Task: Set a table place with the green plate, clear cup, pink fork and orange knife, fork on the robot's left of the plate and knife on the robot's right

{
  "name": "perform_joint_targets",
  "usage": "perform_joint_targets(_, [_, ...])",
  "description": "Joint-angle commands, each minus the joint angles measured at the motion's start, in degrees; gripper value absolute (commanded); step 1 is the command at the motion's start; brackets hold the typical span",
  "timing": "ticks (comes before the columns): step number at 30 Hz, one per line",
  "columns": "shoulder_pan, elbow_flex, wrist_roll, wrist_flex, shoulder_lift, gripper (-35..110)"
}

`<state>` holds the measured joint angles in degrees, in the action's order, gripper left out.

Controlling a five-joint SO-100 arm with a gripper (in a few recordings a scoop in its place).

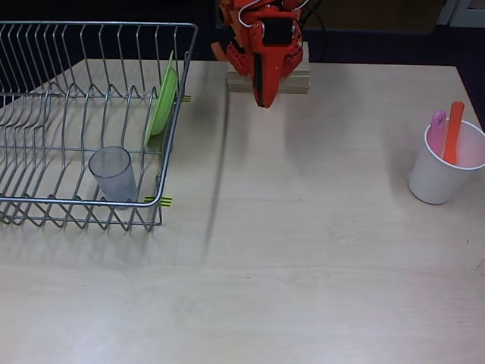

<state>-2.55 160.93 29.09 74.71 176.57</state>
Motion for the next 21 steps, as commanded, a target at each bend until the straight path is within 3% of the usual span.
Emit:
perform_joint_targets(1, [3.5, -12.7, 4.5, 1.0, -10.9, 6])
perform_joint_targets(3, [5.4, -18.8, -0.4, -0.6, -17.5, 4])
perform_joint_targets(6, [9.7, -26.2, -26.0, -1.6, -25.8, 3])
perform_joint_targets(7, [11.3, -28.7, -30.0, -0.3, -28.7, 1])
perform_joint_targets(13, [16.6, -37.4, -38.5, 1.1, -41.0, 0])
perform_joint_targets(17, [20.6, -39.2, -66.3, 3.4, -43.2, 0])
perform_joint_targets(21, [24.9, -41.9, -71.6, 9.1, -44.1, 0])
